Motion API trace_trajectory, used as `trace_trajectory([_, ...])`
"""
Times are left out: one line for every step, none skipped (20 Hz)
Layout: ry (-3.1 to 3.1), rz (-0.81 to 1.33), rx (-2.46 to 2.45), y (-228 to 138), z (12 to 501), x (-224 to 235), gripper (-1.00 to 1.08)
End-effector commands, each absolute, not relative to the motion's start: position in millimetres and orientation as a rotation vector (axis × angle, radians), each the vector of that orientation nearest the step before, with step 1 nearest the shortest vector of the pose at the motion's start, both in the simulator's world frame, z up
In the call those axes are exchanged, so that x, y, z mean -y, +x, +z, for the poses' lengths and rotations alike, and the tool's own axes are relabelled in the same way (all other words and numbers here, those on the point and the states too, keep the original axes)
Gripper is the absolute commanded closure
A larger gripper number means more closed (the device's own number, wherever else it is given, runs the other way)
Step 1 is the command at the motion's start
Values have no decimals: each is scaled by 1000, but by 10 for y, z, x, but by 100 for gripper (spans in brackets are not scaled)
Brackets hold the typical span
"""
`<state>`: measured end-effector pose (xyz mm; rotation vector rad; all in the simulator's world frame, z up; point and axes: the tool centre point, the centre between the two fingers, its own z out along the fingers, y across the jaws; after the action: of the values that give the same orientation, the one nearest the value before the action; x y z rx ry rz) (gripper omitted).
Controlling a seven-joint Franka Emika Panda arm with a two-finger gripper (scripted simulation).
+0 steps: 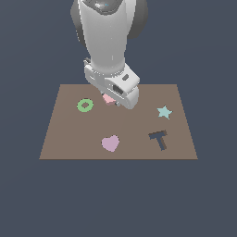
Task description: Insert a designated object into the corresponding slot on a board.
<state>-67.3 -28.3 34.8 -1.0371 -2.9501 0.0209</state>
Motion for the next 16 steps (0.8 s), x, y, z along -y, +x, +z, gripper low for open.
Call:
trace_trajectory([-892,16,3000,-716,361,231,108])
trace_trajectory([-841,14,3016,-732,365,212,108])
trace_trajectory([-792,13,3030,-747,369,195,108])
trace_trajectory([-745,11,3043,-762,372,178,108])
trace_trajectory([-701,10,3054,-776,376,162,108])
trace_trajectory([-659,8,3064,-789,379,147,108])
trace_trajectory([-619,7,3074,-801,382,133,108])
trace_trajectory([-582,6,3082,-813,385,120,108])
trace_trajectory([-548,5,3089,-824,388,107,108])
trace_trajectory([-515,5,3095,-834,391,96,108])
trace_trajectory([-486,4,3101,-843,393,86,108])
trace_trajectory([-458,3,3105,-852,395,76,108])
trace_trajectory([-434,2,3109,-859,397,67,108])
trace_trajectory([-411,2,3113,-866,399,60,108])
trace_trajectory([-392,1,3116,-872,401,53,108])
trace_trajectory([-375,1,3118,-878,402,47,108])
